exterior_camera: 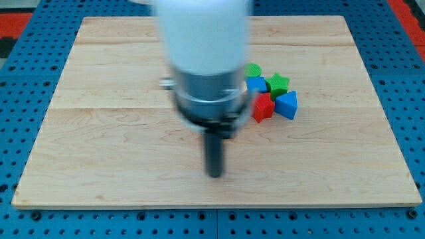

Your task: Push the yellow heart to the left

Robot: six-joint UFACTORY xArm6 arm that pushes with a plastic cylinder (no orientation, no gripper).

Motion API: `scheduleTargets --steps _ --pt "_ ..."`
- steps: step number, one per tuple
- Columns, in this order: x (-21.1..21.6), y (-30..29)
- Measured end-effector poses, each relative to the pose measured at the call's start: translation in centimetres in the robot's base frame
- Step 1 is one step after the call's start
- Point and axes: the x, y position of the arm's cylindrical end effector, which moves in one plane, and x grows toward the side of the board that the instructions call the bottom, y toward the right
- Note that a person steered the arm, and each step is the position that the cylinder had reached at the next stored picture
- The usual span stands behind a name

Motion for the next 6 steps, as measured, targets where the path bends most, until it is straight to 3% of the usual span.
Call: scheduleTargets --steps 1,2,4,5,6 --pt "-1.5 10.8" --pt "-5.3 14.1" --pt "-6.6 -10.4" --pt "-8.0 -11.5" --pt "-2.8 -12.0"
